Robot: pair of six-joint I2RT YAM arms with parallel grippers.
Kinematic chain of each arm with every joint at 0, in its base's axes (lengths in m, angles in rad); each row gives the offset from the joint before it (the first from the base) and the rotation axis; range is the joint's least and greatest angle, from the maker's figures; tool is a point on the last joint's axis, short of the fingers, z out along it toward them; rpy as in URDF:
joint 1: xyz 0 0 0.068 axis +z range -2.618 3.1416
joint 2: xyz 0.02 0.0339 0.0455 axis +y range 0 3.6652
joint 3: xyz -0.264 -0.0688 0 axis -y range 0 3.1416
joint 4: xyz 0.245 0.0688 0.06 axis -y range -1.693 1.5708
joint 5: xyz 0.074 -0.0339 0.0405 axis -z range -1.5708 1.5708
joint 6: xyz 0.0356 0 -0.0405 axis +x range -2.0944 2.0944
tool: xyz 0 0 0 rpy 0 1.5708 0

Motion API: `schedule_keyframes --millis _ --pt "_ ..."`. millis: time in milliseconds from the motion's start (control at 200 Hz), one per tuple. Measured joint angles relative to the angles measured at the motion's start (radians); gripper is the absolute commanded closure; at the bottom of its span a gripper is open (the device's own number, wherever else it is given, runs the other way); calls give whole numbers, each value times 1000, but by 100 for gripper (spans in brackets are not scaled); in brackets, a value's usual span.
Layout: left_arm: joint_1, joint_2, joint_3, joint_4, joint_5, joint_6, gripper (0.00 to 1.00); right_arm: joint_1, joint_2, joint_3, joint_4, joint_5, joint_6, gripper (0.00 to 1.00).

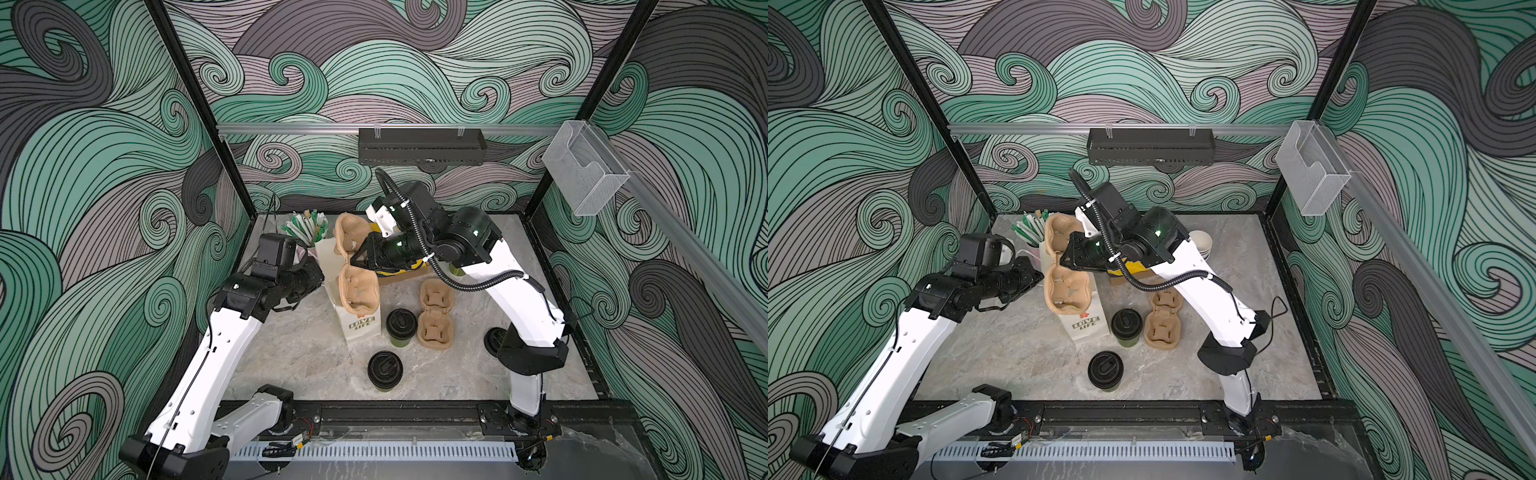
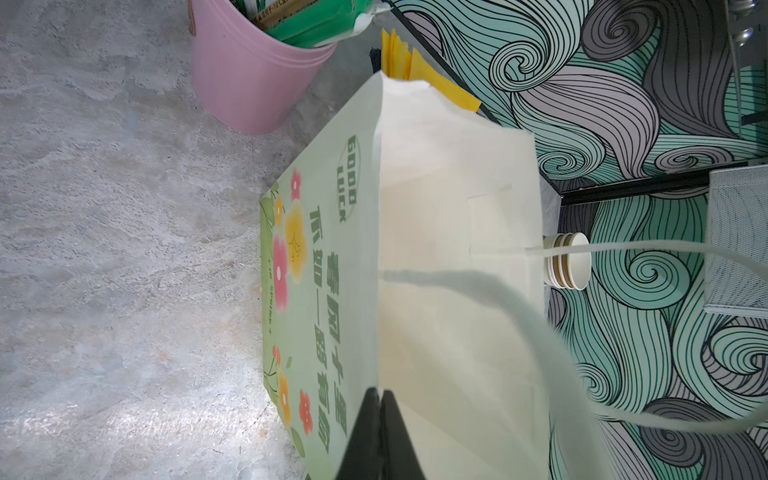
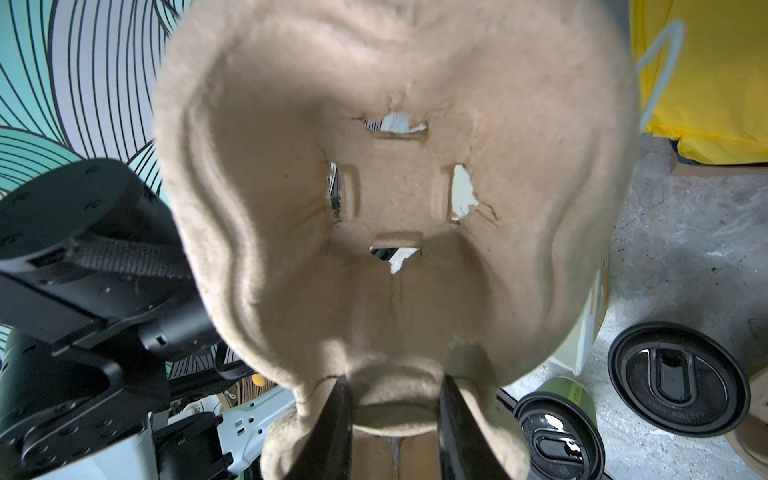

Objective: Pack the takeout coffee
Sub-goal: 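Carry the pulp carrier over the bag with the right while the left holds the bag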

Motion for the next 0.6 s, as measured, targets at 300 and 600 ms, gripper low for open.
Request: schedule_keyframes --millis 300,600 --pt "-5 -27 -26 3 53 -22 100 0 99 1 42 116 -13 76" --pt "-12 -59 -39 -3 80 -50 100 1 114 5 69 175 -16 76"
